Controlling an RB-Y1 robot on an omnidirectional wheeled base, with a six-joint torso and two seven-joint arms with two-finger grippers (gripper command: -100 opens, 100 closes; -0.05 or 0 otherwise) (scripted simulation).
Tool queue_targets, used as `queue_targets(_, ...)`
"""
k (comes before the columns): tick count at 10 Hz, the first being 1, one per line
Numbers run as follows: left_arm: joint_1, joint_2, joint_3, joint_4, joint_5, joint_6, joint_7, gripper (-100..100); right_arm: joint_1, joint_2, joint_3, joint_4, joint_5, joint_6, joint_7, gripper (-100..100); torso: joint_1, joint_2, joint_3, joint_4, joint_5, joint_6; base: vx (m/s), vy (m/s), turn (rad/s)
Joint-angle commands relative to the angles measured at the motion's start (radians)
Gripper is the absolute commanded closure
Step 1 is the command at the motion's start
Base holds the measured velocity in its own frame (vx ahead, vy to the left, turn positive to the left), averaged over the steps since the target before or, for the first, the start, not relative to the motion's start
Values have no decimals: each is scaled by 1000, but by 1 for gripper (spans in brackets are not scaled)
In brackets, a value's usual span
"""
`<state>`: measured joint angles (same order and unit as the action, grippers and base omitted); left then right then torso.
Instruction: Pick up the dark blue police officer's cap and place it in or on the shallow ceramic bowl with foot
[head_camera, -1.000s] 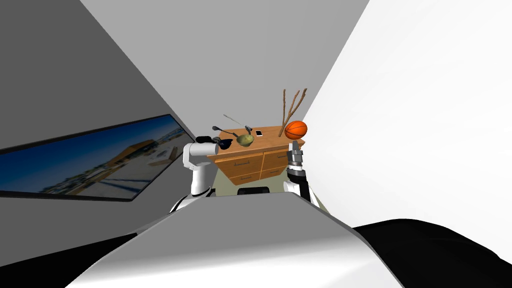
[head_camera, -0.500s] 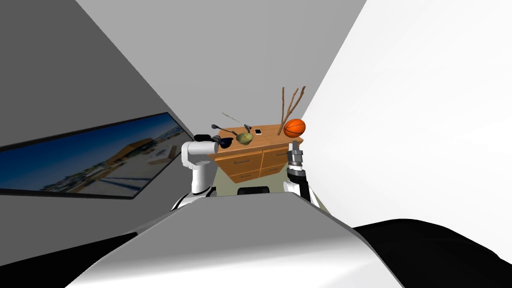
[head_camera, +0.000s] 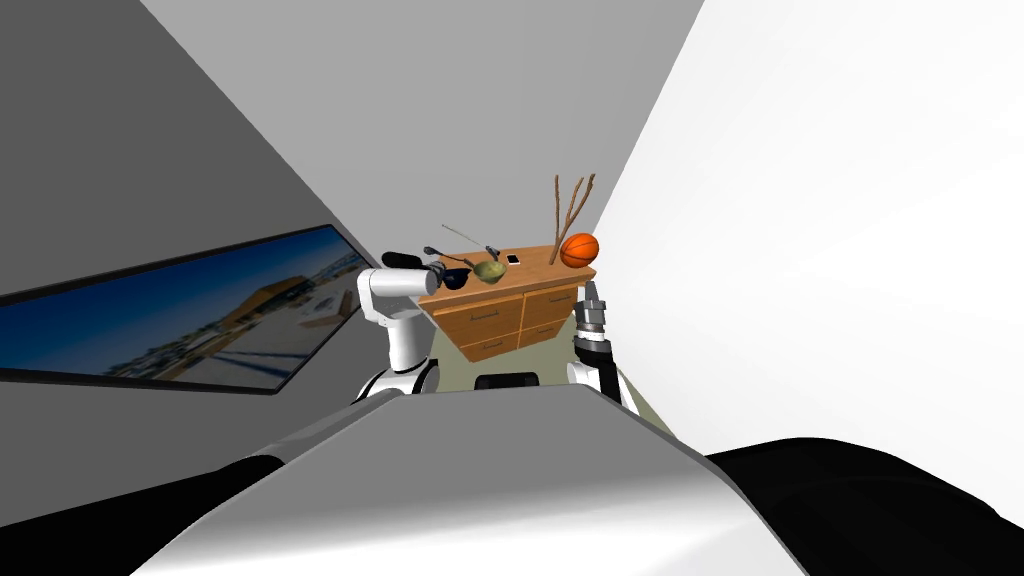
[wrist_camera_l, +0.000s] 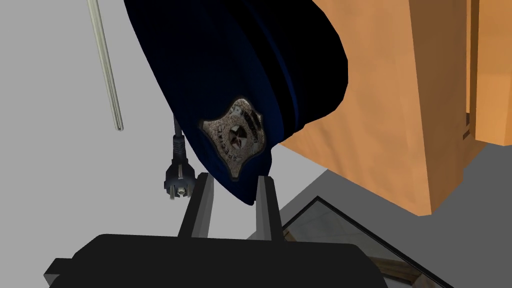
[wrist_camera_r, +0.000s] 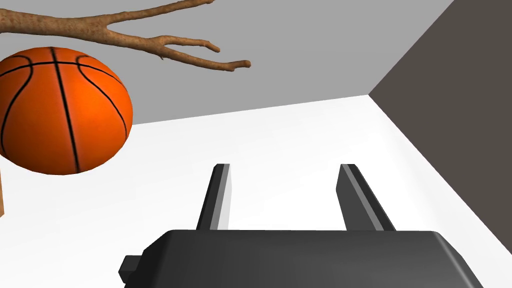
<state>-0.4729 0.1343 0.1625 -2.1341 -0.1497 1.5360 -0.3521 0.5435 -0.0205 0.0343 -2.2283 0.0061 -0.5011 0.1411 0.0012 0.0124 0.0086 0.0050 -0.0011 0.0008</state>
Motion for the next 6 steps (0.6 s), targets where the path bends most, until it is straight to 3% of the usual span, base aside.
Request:
queue_targets(1, -28, -7, 1, -9, 11, 35, -7, 100, 0, 0, 0, 0, 0, 0, 0, 0, 0, 0, 0, 0, 0, 0, -68, 53, -78)
queue_targets(6, -131, -12, 7, -21, 34, 128, -20, 100, 0, 0, 0, 0, 0, 0, 0, 0, -4, -1, 0, 1, -1, 1, -55, 42, -80)
